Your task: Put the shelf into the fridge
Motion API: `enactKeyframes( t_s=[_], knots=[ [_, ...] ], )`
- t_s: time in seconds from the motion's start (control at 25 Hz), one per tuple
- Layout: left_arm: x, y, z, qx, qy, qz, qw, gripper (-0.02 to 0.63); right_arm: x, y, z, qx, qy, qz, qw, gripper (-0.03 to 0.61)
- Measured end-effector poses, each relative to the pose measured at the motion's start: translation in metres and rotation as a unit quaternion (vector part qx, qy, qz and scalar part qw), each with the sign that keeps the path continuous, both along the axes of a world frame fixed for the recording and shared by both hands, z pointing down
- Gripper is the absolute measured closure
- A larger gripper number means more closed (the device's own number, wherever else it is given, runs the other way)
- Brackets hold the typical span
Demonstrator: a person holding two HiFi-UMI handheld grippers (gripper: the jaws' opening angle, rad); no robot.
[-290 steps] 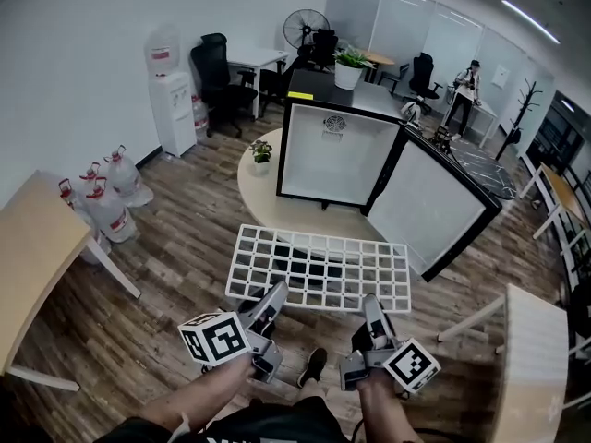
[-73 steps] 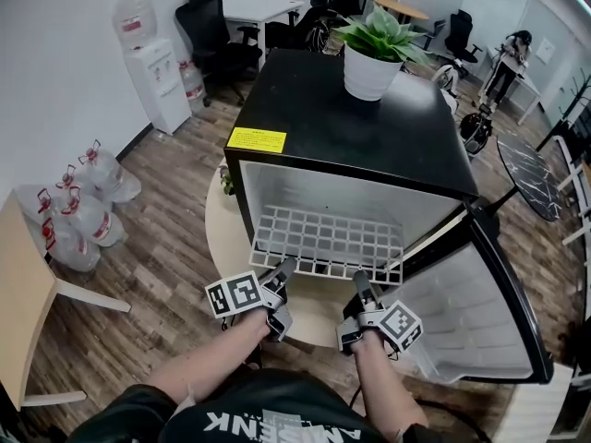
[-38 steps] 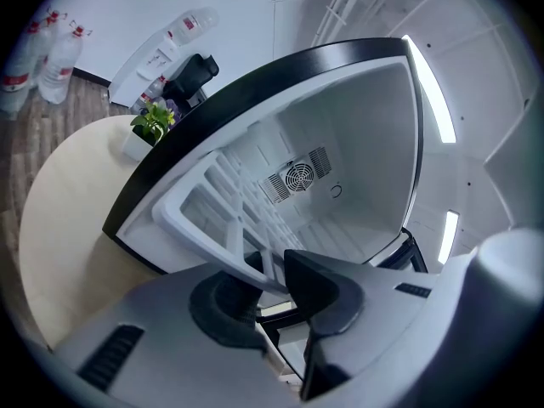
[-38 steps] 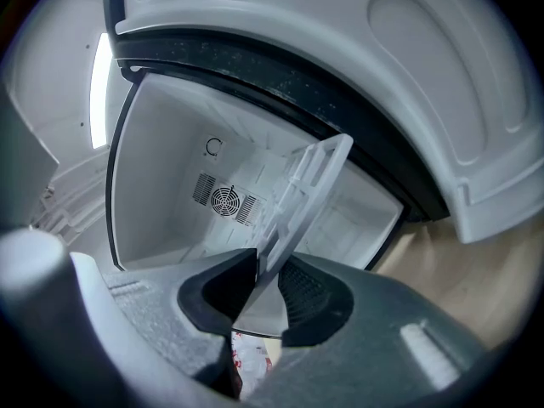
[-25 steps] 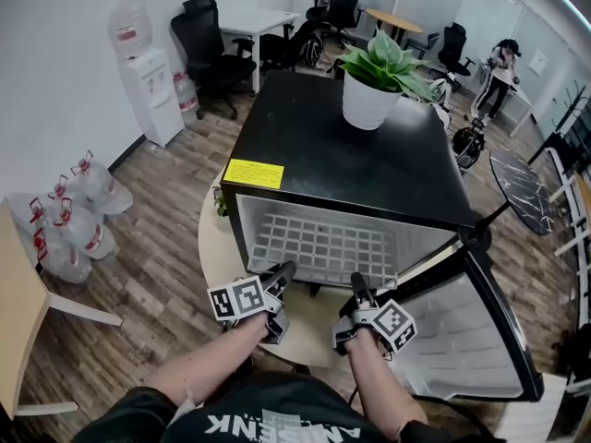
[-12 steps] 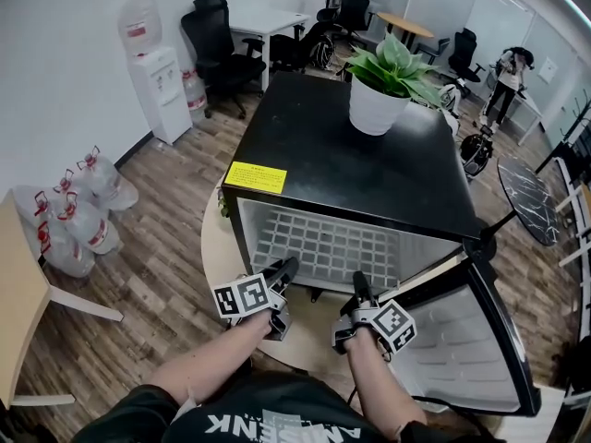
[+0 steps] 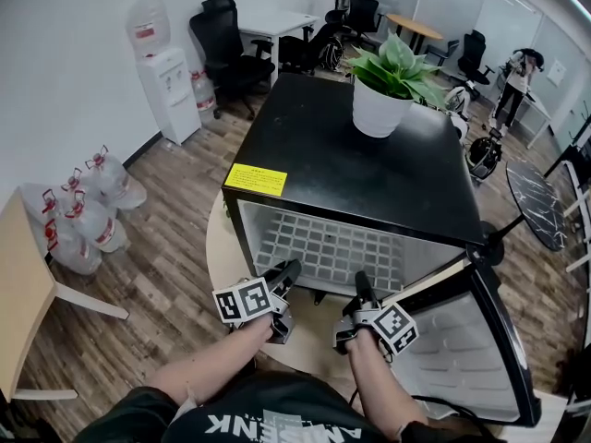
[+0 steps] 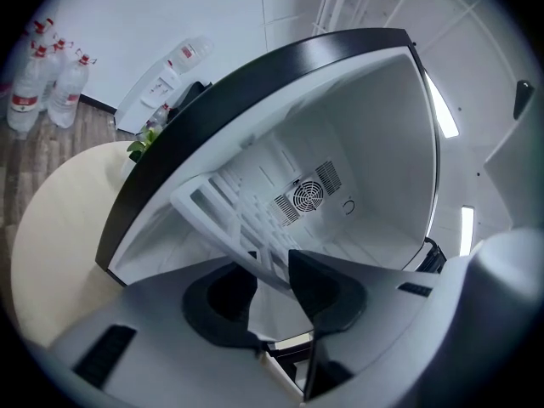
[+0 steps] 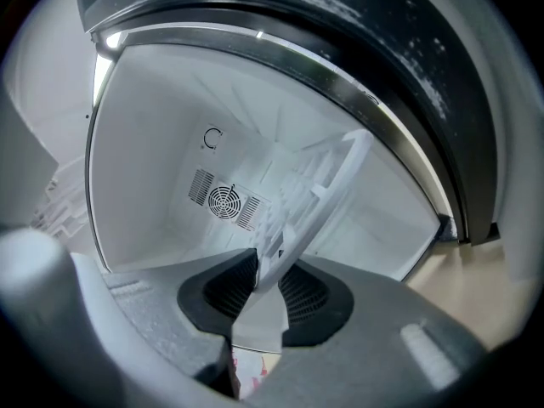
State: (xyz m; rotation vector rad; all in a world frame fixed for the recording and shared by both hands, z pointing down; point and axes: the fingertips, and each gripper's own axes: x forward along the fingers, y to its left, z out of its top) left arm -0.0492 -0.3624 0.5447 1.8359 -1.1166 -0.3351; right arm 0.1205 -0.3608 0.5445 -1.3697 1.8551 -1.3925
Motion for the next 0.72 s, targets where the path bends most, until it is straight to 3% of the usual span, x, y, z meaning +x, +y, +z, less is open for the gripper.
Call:
enactKeyframes(
  t_s=[0.24,0.72],
  knots=[
    [-0.002,0.011,0.004,-0.009,0.001,-0.028,0.9996,0.503,0.000,-0.002,0.001,0.001,0.001,-0.002,1.000,0.495],
    [-0.003,-0.010,0.005,-0.003,-0.019,-0.031,0.9993,0.505,0.001,-0.021,0.001,0.009,0.006,0.000,1.000,0.495]
  ],
)
